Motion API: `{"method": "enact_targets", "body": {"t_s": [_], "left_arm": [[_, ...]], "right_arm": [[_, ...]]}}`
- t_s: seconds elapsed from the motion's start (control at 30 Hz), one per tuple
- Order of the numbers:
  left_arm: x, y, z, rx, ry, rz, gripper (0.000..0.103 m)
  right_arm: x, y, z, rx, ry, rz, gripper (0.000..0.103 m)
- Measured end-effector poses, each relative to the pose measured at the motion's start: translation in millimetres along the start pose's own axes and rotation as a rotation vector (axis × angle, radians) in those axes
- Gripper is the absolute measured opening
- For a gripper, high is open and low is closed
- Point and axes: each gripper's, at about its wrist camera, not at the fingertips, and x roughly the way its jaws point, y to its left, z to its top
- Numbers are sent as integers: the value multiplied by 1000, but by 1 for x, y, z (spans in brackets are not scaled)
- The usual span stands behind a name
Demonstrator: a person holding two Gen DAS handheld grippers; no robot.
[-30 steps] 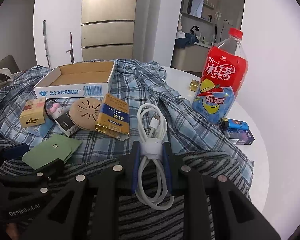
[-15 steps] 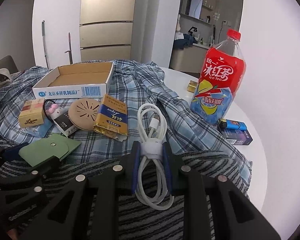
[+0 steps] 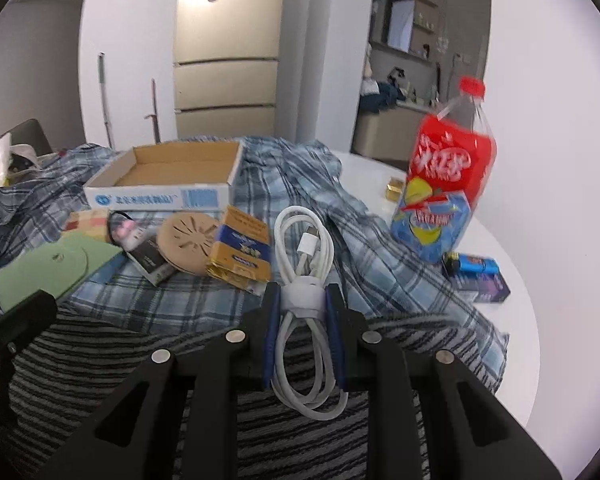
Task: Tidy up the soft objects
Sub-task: 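Close the left gripper on the green card pouch and lift it, then carry the cable with the right gripper while the left gripper carries the pouch over the box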
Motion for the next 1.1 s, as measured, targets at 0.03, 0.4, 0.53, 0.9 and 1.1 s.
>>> {"method": "enact_targets", "body": {"t_s": [0.03, 0.4, 0.53, 0.9, 1.1], "left_arm": [[-10, 2, 4, -1, -28, 1, 71], [-86, 16, 64, 70, -285, 70, 71], [-95, 27, 86, 38, -353, 24, 71], [-80, 56, 145, 22, -620, 88, 71], [-46, 80, 165, -7, -682, 128, 71]], "right_arm": [[-6, 2, 2, -10, -23, 13, 21], [-62, 7, 39, 35, -246, 183, 21], [-77, 16, 61, -41, -316, 197, 21], [-91, 38, 142, -45, -579, 191, 21], [-78, 49, 196, -7, -620, 174, 21]]}}
